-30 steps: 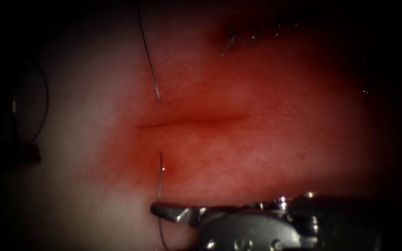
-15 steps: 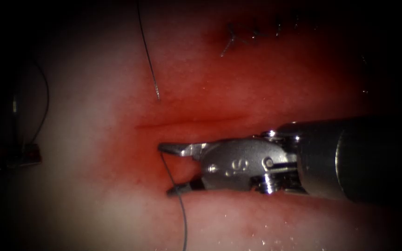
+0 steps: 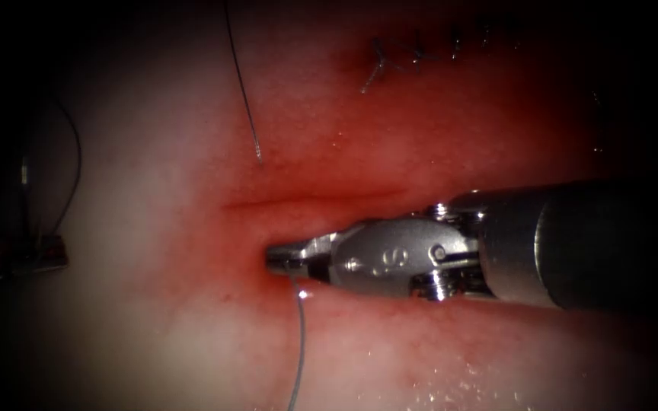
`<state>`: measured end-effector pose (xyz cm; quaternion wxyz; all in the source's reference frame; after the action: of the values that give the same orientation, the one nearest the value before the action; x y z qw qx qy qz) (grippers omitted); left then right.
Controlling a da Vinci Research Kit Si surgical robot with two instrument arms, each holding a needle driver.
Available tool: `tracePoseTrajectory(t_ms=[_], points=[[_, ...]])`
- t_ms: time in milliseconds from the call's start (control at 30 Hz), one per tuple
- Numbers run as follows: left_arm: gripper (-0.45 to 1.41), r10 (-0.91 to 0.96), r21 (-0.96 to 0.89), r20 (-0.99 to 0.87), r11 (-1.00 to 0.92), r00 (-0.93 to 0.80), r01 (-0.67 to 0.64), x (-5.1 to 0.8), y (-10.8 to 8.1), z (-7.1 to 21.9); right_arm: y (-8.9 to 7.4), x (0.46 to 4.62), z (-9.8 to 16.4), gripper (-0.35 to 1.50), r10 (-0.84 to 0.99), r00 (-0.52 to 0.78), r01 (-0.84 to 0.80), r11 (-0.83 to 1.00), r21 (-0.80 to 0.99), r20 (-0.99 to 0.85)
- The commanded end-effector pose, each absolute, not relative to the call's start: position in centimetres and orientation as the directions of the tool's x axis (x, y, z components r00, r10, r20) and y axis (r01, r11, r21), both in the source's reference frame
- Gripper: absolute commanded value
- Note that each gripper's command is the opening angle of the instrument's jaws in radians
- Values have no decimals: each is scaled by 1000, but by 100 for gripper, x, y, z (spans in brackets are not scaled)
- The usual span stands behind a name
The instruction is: Wound Closure
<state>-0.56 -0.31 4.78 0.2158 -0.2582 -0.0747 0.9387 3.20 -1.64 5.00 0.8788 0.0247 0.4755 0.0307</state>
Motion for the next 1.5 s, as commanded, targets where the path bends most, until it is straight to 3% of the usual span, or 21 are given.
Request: tracePoseTrajectory(t_ms=[33,500,800,900,933,967,1033,1267,1500], points=[[-45,443,-252,-453,-896,-773,-366,-62,-32,484,-172,325,498,-35,79,546,-23,997,79,-834],[-45,437,-251,-453,-899,-777,-359,-63,-33,484,-315,330,367,-35,-7,538,200,972,120,-843],[-45,436,-256,-451,-899,-779,-355,-63,-34,484,-364,348,338,-35,38,481,290,936,201,-876],[-45,435,-257,-449,-900,-781,-353,-63,-34,484,-333,346,351,86,64,468,212,960,182,-881],[-45,435,-257,-449,-900,-781,-354,-63,-34,484,-324,343,355,110,71,474,172,970,172,-878],[-45,435,-257,-449,-900,-781,-353,-63,-34,484,-314,341,359,121,79,484,144,975,169,-871],[-45,435,-257,-449,-900,-781,-353,-63,-34,484,-283,330,373,133,66,506,87,988,127,-860],[-45,435,-259,-450,-900,-780,-352,-62,-34,484,-223,311,403,131,67,477,12,996,83,-876],[-45,434,-259,-448,-900,-782,-351,-63,-35,484,-179,320,455,135,38,514,-31,999,26,-857]])
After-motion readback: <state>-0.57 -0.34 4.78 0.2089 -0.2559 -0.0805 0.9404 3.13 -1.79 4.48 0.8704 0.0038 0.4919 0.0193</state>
